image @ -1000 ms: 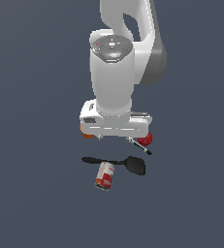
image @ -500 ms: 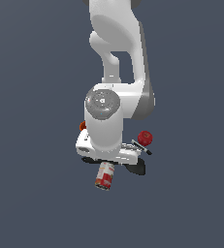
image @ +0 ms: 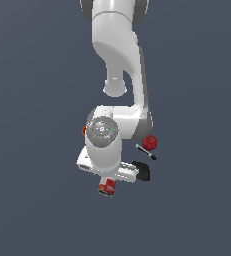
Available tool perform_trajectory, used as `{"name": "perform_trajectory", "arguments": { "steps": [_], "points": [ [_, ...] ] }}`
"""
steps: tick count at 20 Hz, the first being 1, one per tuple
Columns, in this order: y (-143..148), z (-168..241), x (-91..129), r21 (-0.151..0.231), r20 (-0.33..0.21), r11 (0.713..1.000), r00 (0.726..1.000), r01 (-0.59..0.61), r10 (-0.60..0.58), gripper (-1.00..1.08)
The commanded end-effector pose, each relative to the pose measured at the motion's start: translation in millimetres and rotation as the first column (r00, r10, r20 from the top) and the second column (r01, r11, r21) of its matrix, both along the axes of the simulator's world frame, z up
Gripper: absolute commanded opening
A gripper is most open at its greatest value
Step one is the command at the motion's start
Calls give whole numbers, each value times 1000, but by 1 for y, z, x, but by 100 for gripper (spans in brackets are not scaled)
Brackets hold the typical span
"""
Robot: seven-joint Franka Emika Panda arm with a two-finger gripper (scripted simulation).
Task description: Pick up a designated object from a clutter of objects.
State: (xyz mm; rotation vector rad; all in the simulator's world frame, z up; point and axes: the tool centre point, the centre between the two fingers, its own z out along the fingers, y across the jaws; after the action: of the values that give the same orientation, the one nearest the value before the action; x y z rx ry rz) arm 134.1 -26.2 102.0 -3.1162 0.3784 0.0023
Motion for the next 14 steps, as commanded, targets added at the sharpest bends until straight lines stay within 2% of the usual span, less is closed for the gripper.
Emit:
{"name": "perform_trajectory", "arguments": {
  "steps": [1,8,14],
  "points": [
    [-2,-6,2,-2,1,1000,1000,6,-6,100],
    [-2,-11,2,-2,0,1000,1000,7,-7,100],
    [-2,-38,1,-2,1,1000,1000,8,-8,100]
  ]
}}
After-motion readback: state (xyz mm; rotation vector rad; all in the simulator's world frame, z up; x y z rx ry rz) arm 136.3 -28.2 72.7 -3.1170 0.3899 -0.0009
